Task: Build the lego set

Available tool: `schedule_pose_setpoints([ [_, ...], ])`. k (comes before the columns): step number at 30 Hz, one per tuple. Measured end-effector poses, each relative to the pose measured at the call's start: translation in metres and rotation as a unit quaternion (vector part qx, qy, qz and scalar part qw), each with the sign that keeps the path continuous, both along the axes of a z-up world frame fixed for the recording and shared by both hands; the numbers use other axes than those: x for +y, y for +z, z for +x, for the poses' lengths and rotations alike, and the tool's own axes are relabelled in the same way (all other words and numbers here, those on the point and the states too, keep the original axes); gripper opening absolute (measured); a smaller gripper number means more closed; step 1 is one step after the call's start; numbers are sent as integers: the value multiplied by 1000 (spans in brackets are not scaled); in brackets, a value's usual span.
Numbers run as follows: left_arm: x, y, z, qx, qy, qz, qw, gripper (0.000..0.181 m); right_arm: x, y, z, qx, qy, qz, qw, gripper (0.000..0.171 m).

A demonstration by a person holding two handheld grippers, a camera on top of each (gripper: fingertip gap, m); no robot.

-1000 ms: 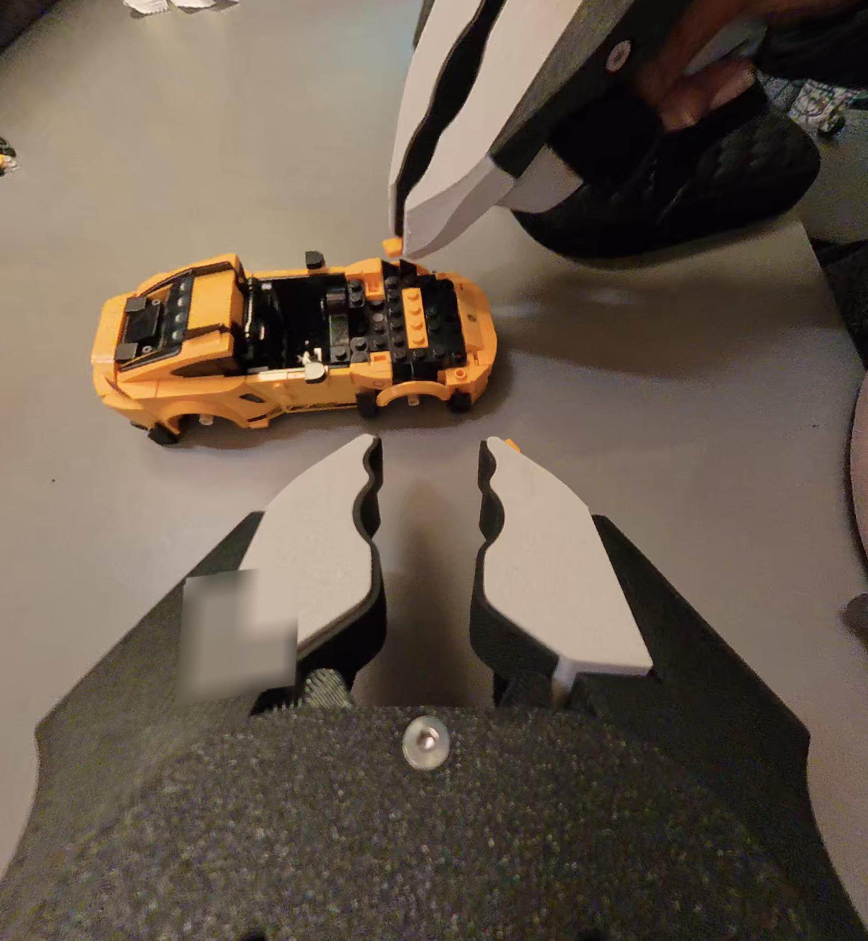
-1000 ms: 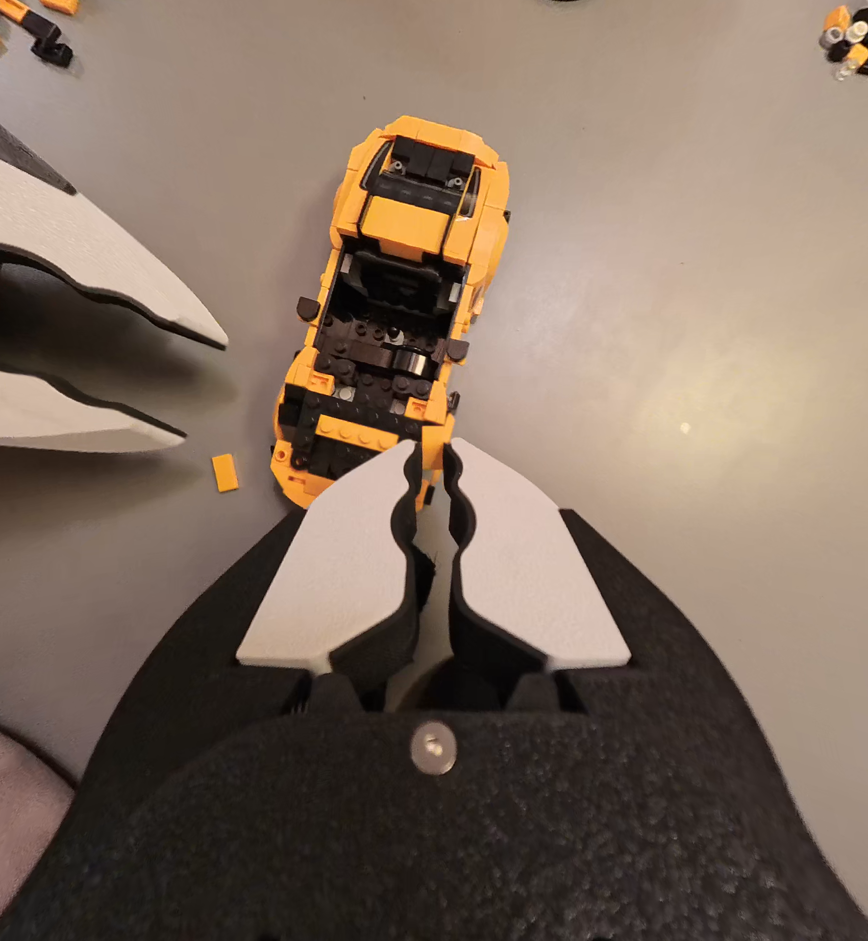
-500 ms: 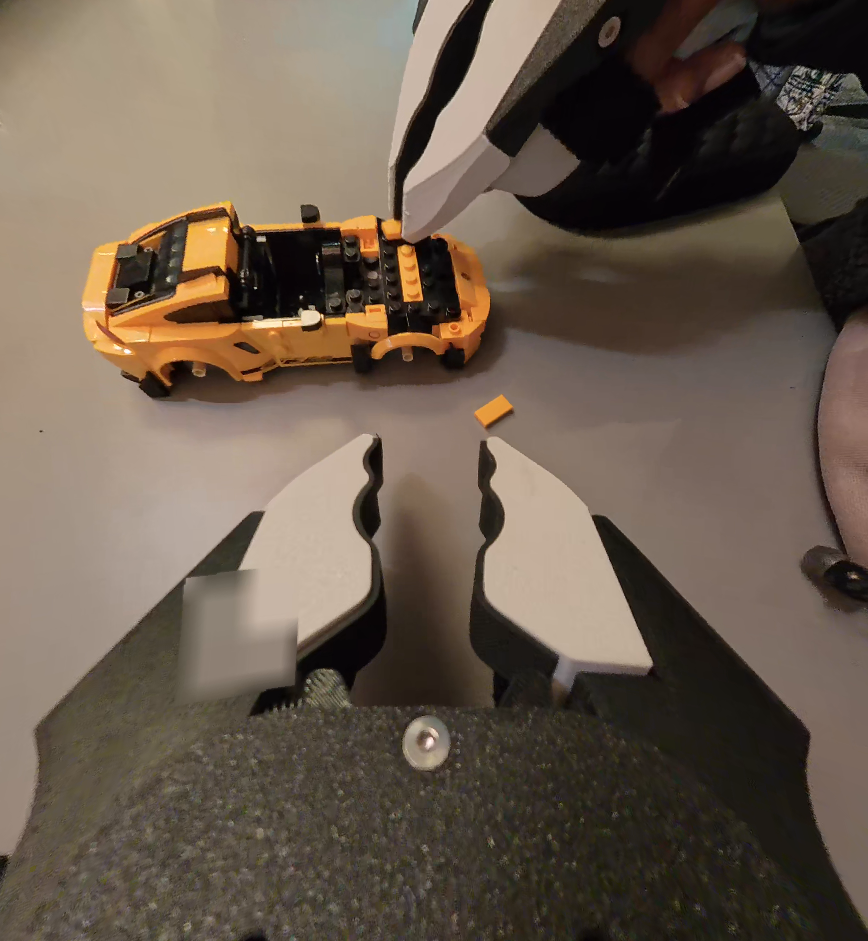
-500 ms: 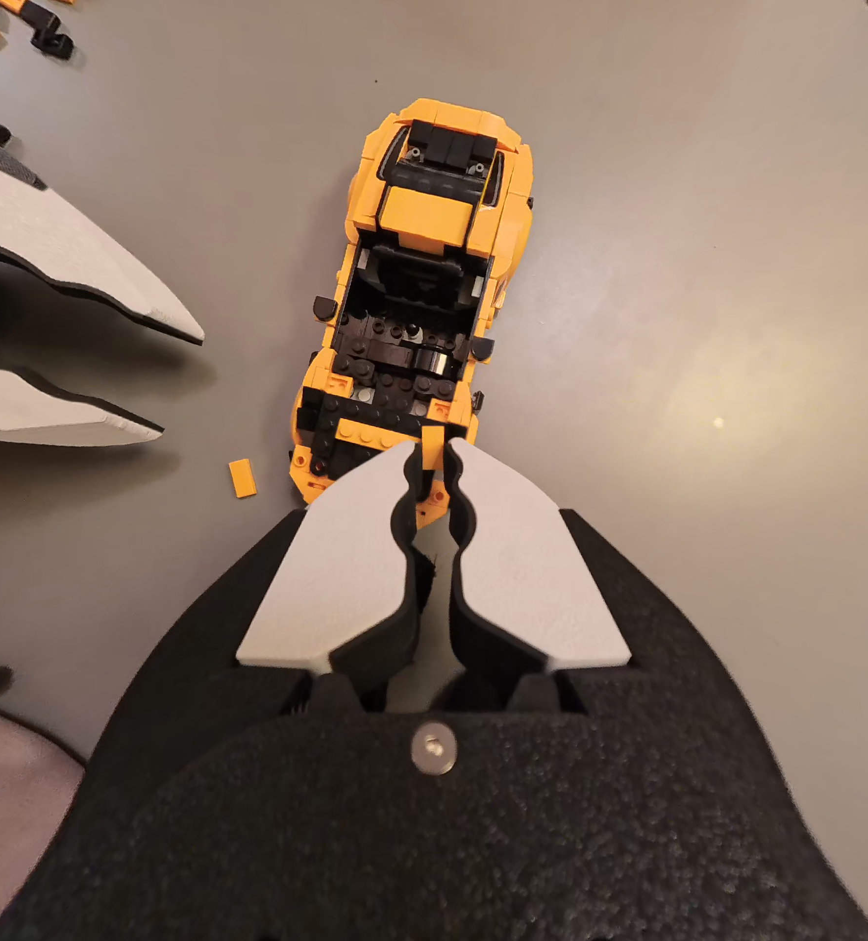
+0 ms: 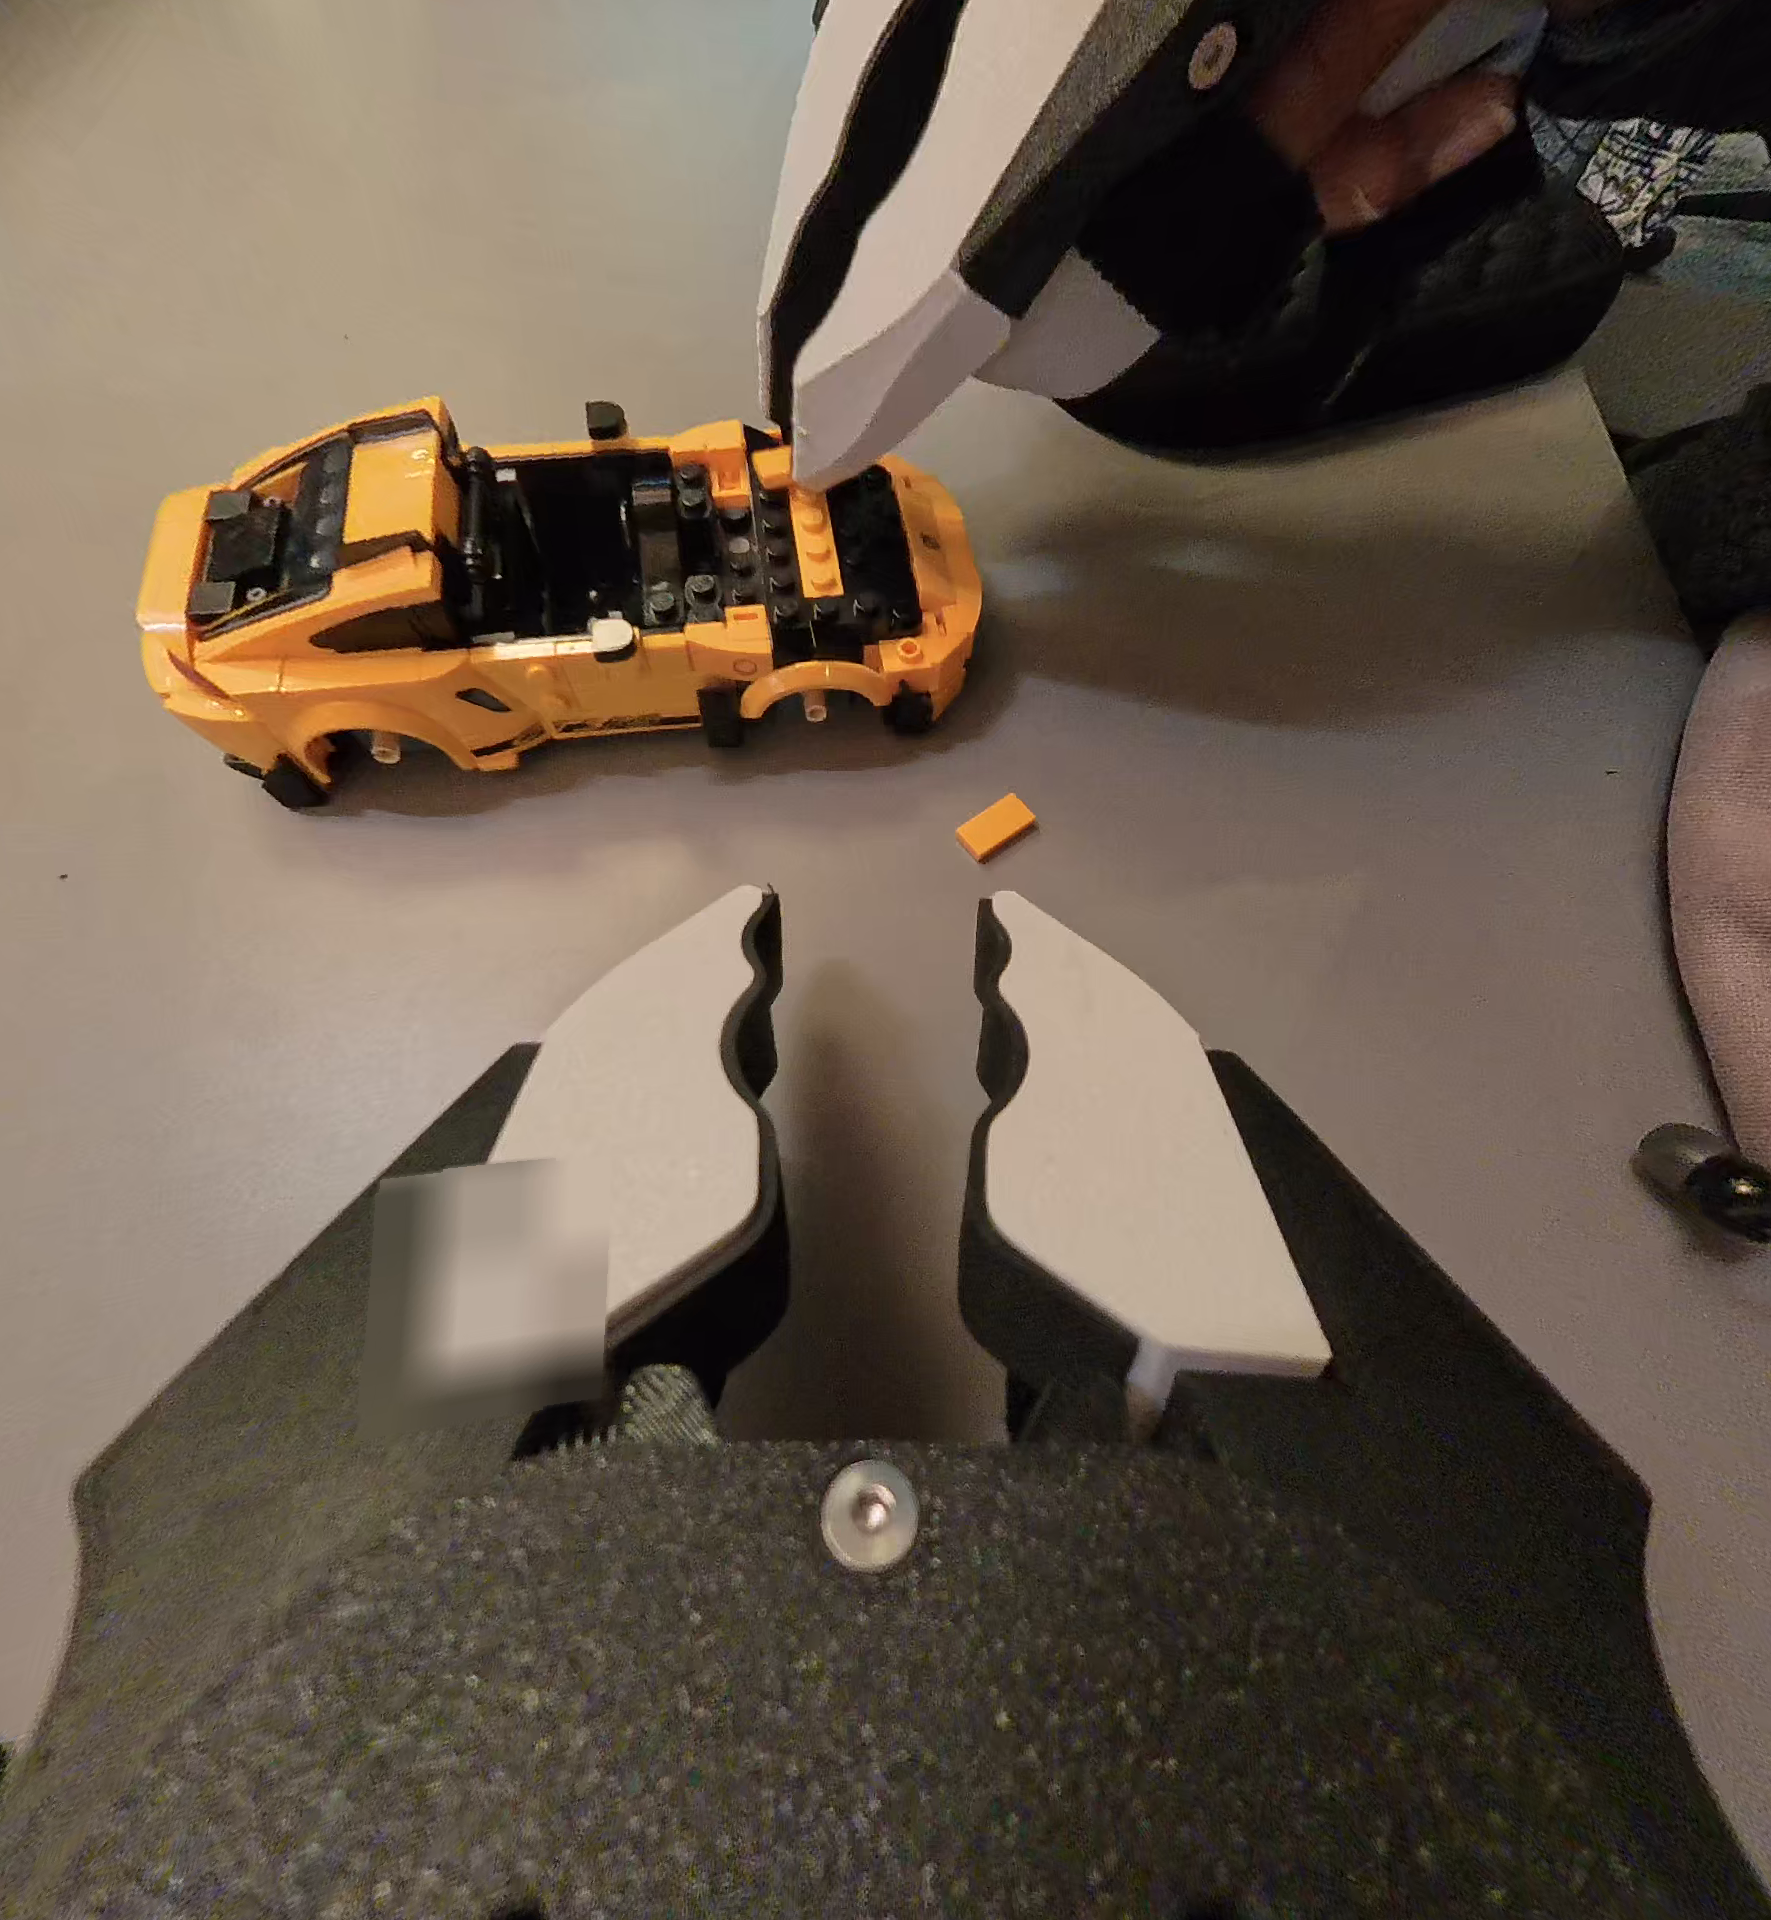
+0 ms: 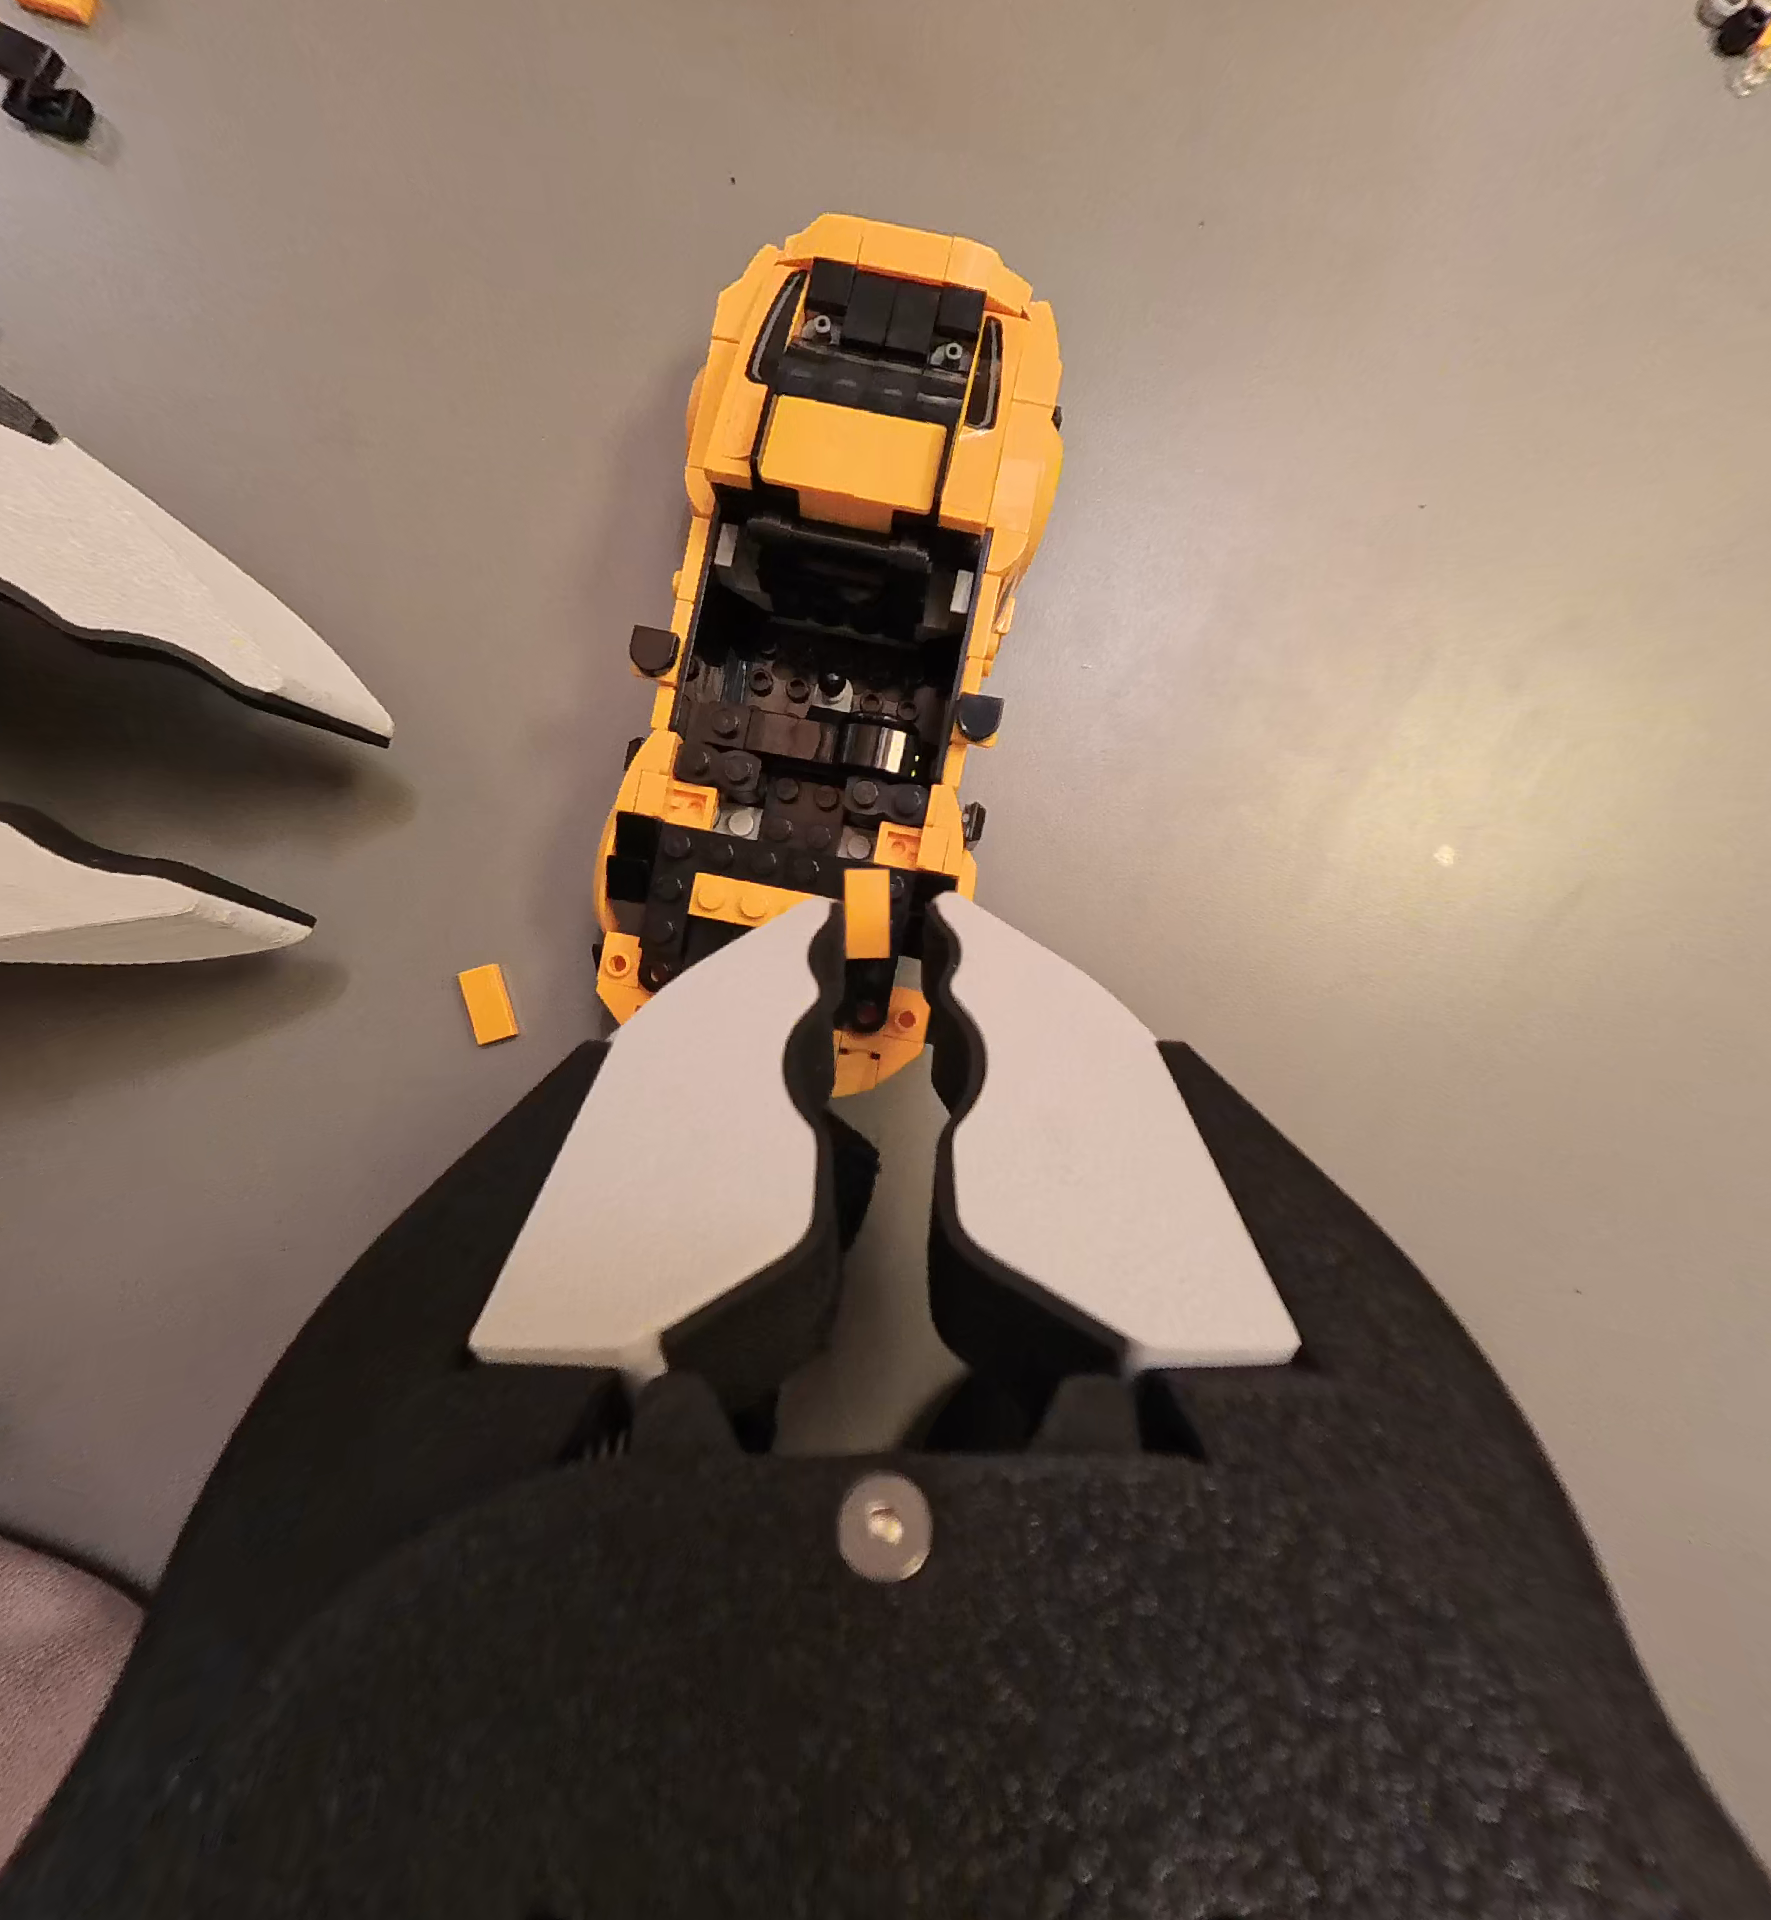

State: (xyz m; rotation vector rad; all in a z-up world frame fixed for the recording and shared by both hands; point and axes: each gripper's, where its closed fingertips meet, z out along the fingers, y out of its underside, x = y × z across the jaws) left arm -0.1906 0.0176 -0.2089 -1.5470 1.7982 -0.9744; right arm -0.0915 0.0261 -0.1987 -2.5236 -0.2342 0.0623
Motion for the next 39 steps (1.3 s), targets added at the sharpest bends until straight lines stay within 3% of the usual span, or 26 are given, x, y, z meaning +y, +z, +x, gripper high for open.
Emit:
schedule_pose_setpoints([
  [12, -1, -1, 0, 3, -3, -1, 1000, 35, 2, 8, 6, -18, 11, 23, 1000, 9],
  [19, -1, -2, 0, 5, -4, 1, 1000, 34, 4, 18, 5, -129, 238, 46, 961, 0],
  [23, -1, -2, 0, 5, -3, 2, 1000, 34, 5, 12, -2, -113, 286, 29, 951, 0],
  [35, -1, -2, 0, 6, -3, -4, 1000, 34, 4, 0, -1, -58, 231, -6, 971, 0],
  [39, -1, -3, 0, 6, -3, -3, 1000, 34, 4, 0, 0, -33, 178, -15, 983, 0],
])
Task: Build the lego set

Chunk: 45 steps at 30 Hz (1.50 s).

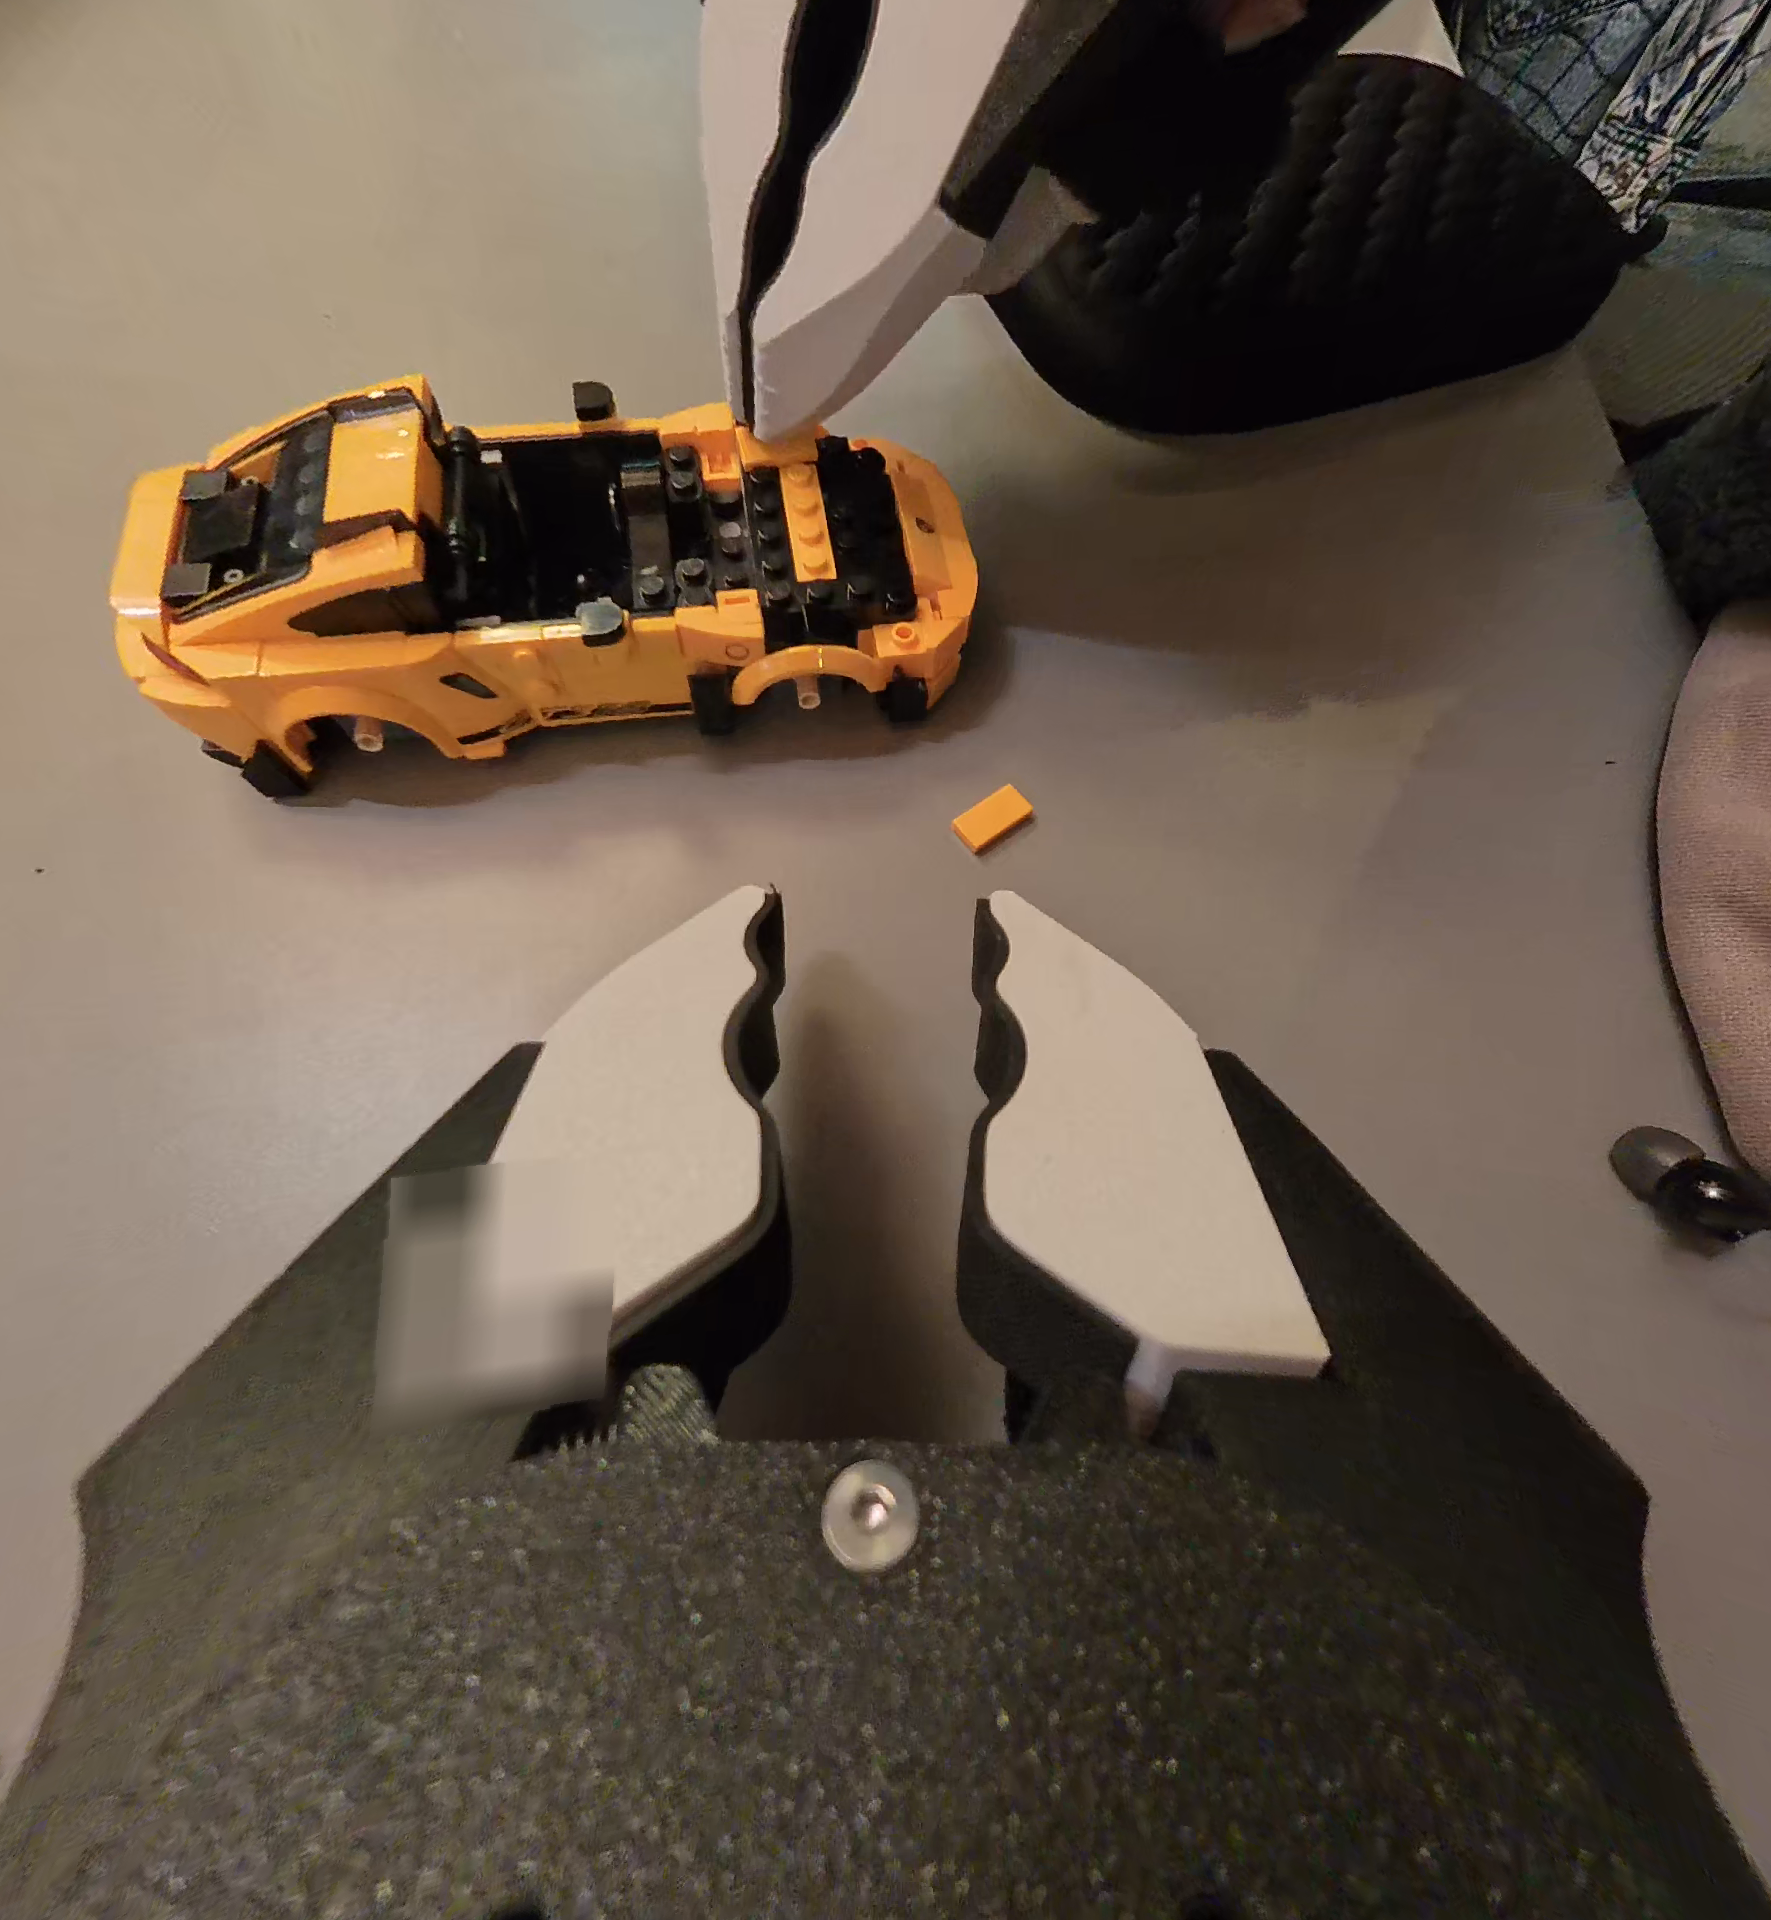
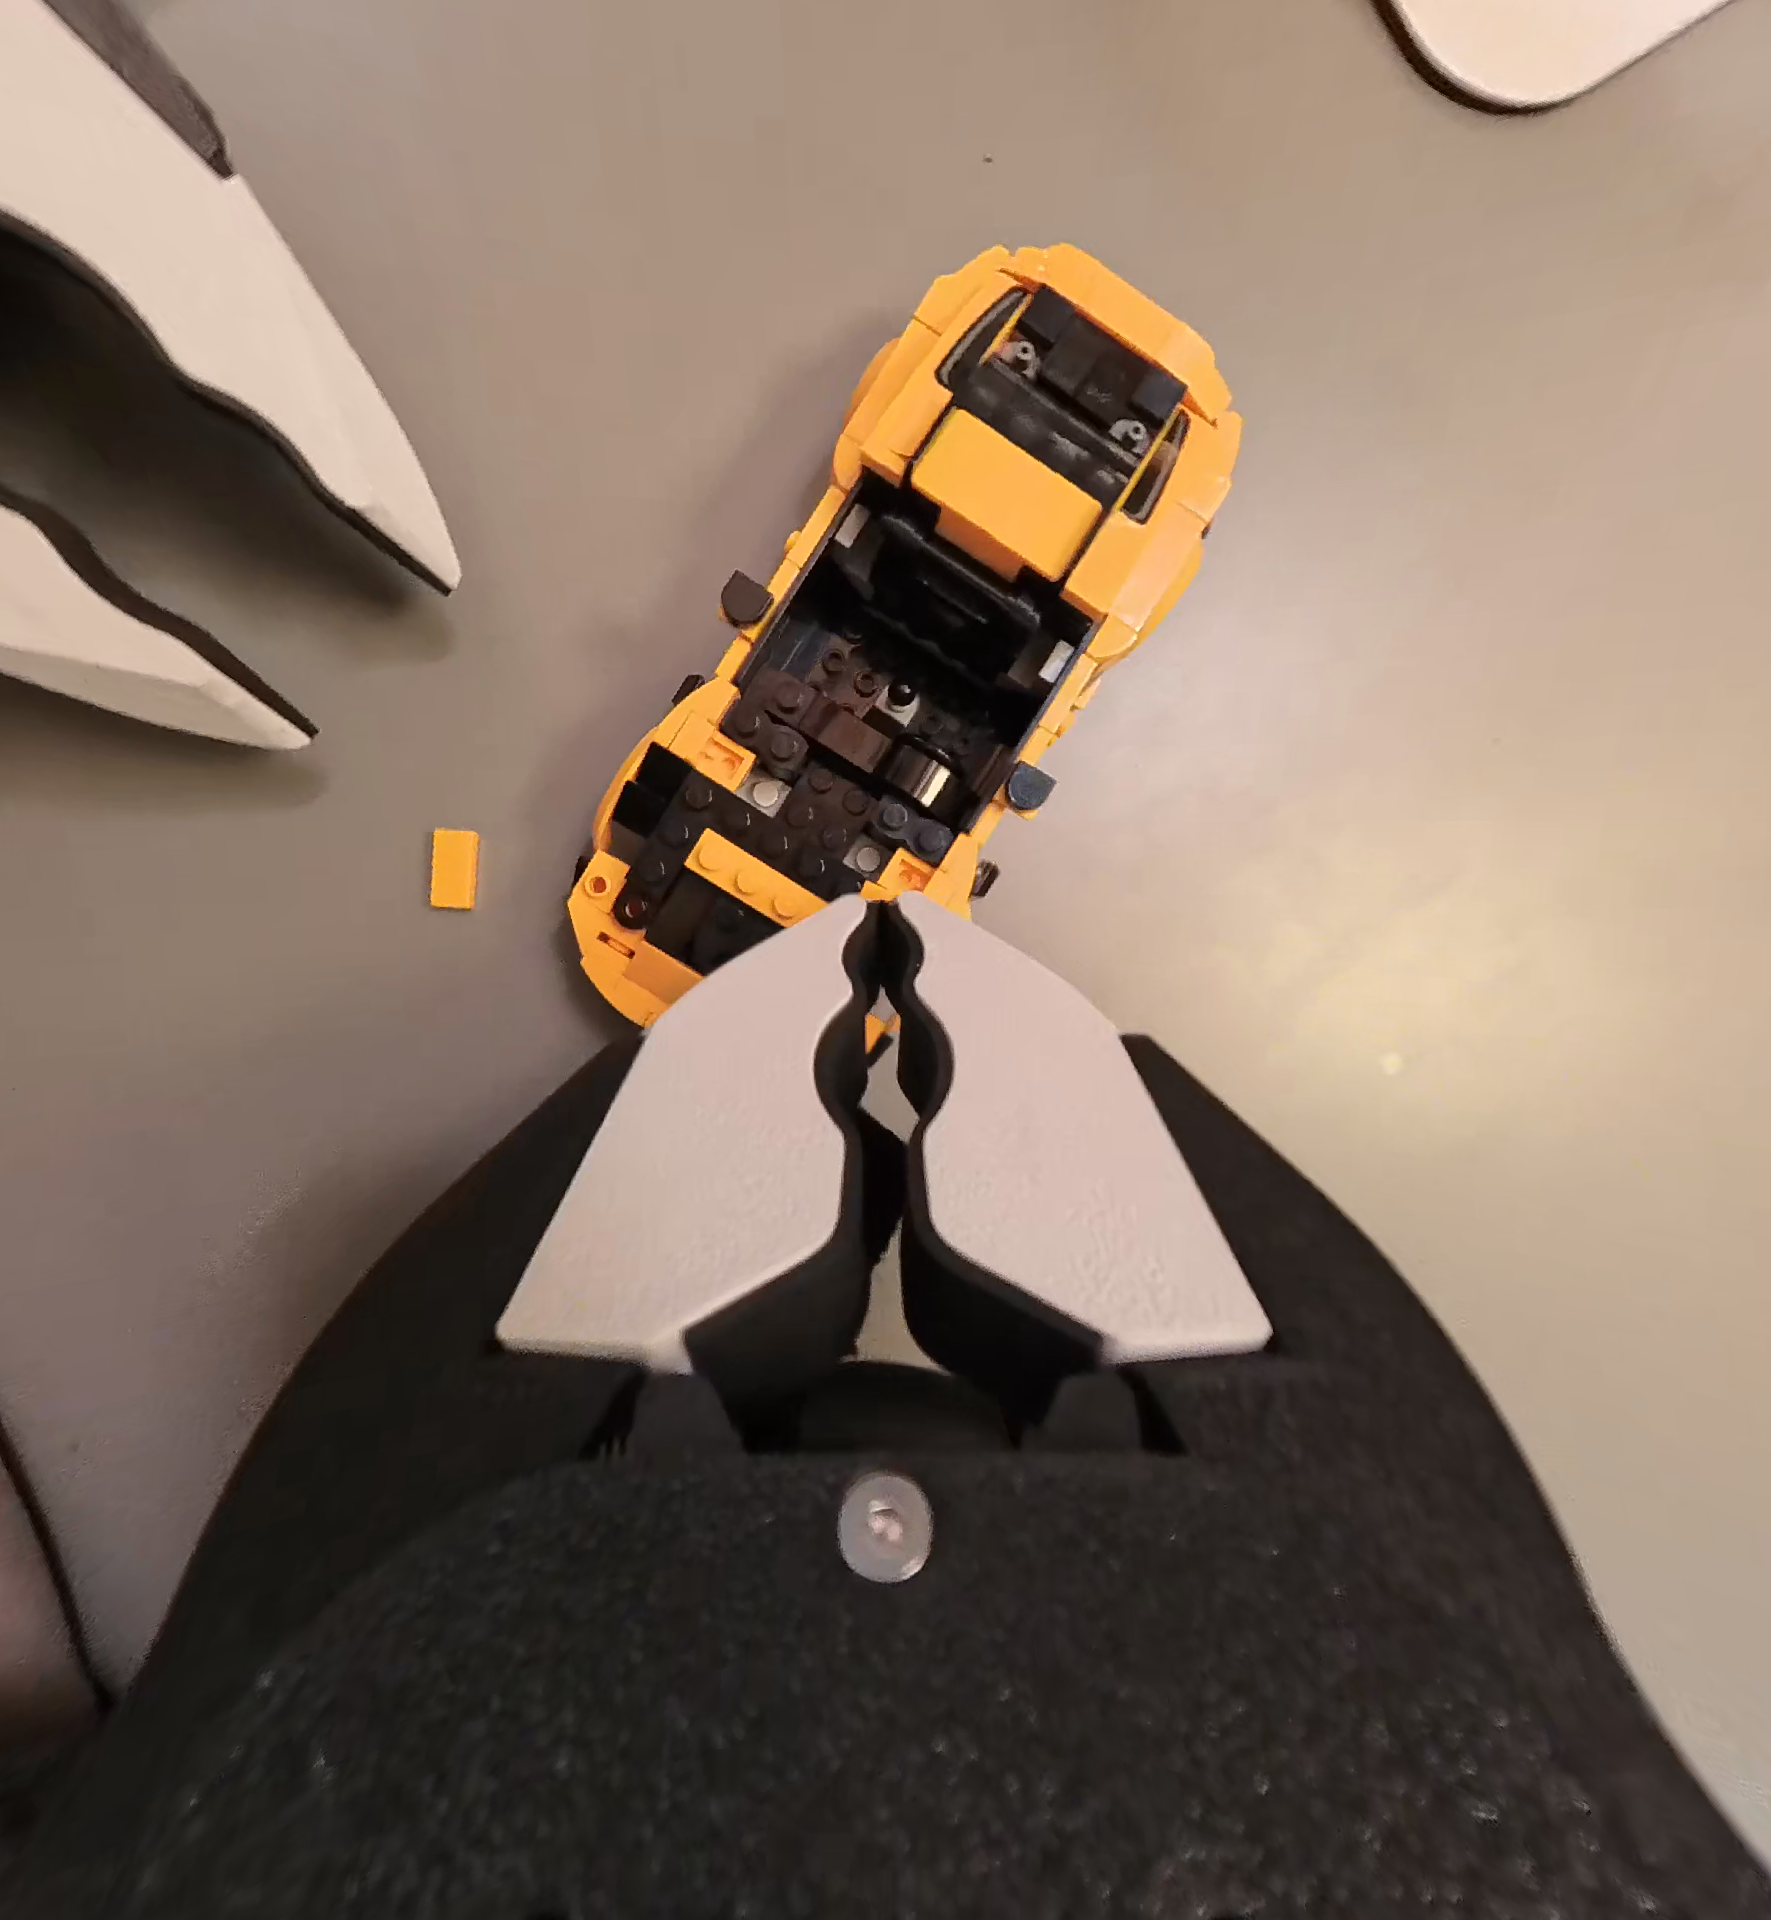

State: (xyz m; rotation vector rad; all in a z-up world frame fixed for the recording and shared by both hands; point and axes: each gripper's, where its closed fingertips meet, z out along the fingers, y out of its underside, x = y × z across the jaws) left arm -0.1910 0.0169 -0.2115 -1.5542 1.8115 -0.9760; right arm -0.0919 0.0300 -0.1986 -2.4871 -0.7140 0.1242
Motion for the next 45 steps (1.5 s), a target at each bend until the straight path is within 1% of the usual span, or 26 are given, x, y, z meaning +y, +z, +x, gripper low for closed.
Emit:
schedule_pose_setpoints([
  [5, 0, 0, 0, 1, 0, 1, 1000, 34, 0, 0, 1, 10, -60, 4, 998, 0],
  [8, 0, -1, 0, 1, -1, 3, 1000, 34, -1, 0, 1, 31, -93, 1, 995, 0],
  [12, 0, -1, 0, 1, -1, 4, 1000, 34, -1, 0, 0, 50, -105, 0, 993, 0],
  [14, 0, 0, 0, 1, 0, 4, 1000, 34, -1, 1, -1, 43, -79, 1, 996, 0],
  [16, 0, -1, 0, 1, 0, 4, 1000, 34, 4, 12, -1, 32, -42, 29, 998, 0],
  [17, 0, -1, 0, 2, -1, 4, 1000, 34, 5, 17, -3, 26, -14, 34, 999, 0],
  [18, 0, -1, 0, 2, -1, 4, 1000, 34, 4, 19, -5, 14, 16, 33, 999, 4],
  [19, 0, -1, 0, 2, -1, 4, 1000, 34, 5, 19, -4, -4, 42, 30, 999, 9],
  [21, 0, -1, 0, 2, -1, 4, 1000, 34, 5, 14, -4, -35, 83, 17, 996, 11],
  [23, 0, -1, 0, 2, -1, 4, 1000, 34, 7, 10, -5, -54, 101, 12, 993, 11],
  [26, 0, -1, 0, 2, -1, 1, 1000, 34, 7, 4, -4, -66, 106, -3, 992, 11],
  [31, 0, -1, 0, 2, -1, -1, 1000, 34, 7, 0, -1, -78, 90, -1, 993, 10],
  [36, 0, -1, -1, 3, -2, 0, 1000, 34, 6, 0, 6, -86, 62, 6, 994, 4],
  [39, 0, -1, -1, 4, -2, 0, 1000, 34, 6, 1, 10, -82, 36, 14, 996, 0],
  [42, -1, -1, -1, 4, -3, 1, 1000, 34, 5, 5, 11, -58, 22, 20, 998, 0],
  [45, -1, -1, -1, 4, -3, 0, 1000, 34, 3, 7, 9, -43, 30, 22, 998, 0],
])
